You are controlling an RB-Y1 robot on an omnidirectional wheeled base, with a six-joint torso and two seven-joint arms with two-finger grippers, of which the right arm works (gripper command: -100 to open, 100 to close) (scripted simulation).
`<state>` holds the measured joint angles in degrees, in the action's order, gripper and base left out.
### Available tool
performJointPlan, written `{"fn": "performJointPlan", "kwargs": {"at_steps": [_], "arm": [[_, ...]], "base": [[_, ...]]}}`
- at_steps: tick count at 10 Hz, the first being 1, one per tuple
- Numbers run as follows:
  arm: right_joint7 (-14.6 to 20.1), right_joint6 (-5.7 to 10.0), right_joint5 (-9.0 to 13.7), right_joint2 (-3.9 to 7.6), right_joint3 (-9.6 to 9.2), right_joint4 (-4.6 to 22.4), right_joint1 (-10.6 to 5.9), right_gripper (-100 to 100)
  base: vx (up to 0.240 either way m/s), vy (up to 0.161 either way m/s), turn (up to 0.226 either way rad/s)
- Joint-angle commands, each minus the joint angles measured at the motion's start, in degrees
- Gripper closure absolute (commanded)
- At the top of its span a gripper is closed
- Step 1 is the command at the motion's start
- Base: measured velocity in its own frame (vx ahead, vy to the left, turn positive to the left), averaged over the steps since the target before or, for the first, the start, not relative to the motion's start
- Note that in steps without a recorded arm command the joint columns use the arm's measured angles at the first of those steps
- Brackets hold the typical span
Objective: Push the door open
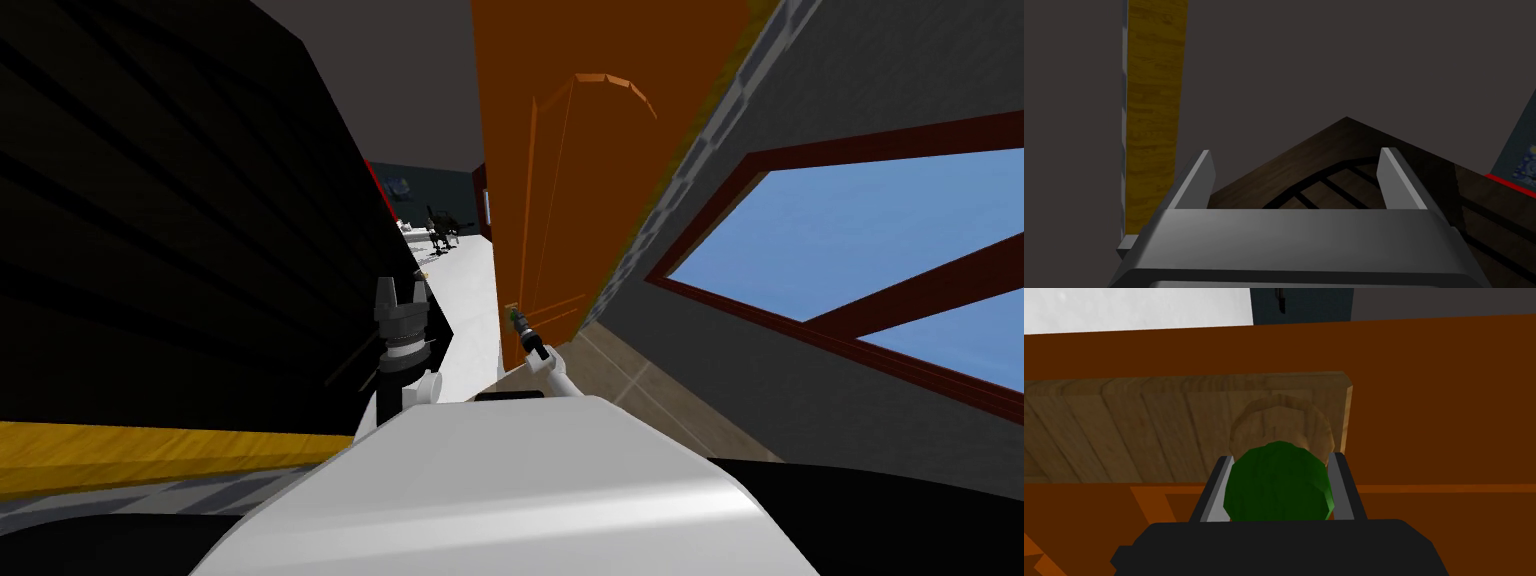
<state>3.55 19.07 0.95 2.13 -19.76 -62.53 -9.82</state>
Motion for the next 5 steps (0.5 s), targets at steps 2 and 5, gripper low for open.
{"fn": "performJointPlan", "kwargs": {"at_steps": [2, 5], "arm": [[-0.47, 0.06, 0.23, 0.94, 2.13, -0.61, -0.52, 100], [-1.21, 0.01, 0.33, 1.07, 4.07, -0.25, -0.69, 100]], "base": [[0.158, 0.167, -0.073], [0.142, 0.123, -0.052]]}}
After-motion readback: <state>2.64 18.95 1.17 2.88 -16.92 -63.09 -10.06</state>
